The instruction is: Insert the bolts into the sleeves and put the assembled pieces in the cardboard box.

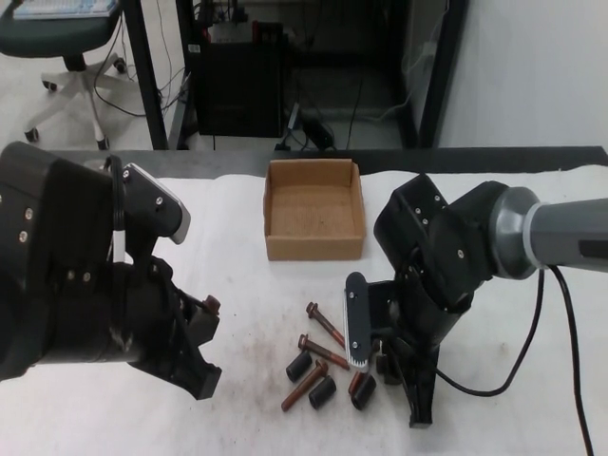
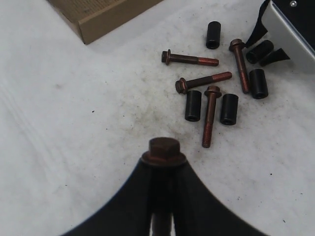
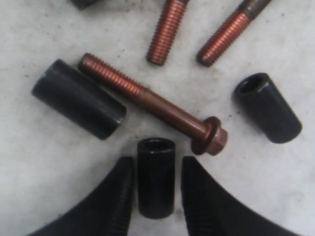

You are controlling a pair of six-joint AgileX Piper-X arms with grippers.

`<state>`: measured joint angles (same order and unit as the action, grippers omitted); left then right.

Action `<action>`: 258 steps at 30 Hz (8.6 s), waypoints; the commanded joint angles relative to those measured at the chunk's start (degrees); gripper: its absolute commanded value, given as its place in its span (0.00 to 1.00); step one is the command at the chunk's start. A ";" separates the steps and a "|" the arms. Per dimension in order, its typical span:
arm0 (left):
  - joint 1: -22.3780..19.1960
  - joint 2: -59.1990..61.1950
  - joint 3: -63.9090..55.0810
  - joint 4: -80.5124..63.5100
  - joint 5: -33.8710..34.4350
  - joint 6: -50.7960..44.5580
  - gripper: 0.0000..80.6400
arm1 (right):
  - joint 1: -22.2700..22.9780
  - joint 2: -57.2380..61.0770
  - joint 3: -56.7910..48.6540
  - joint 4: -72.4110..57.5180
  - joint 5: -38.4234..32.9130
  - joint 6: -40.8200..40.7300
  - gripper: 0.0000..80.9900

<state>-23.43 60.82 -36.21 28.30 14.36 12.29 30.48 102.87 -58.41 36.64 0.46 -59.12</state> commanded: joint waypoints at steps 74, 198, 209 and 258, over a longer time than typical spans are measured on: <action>-7.32 24.98 -4.88 -83.79 38.00 -35.05 0.00 | 0.76 -28.00 33.57 -75.53 -32.32 66.38 0.01; -7.50 21.50 -5.48 -70.90 31.46 -32.12 0.52 | 0.17 -28.00 33.57 -89.12 -25.65 68.57 0.01; -7.34 21.50 -5.48 -69.21 30.26 -33.27 0.63 | 0.17 -28.00 33.57 -89.12 -25.65 68.57 0.01; 1.60 10.15 -5.48 -25.15 -4.81 -27.97 0.00 | -3.97 -25.07 6.31 -26.86 -12.82 72.55 0.01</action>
<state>-22.00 72.75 -41.23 -12.66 16.04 -19.76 28.29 76.58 -46.85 0.00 -13.77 13.37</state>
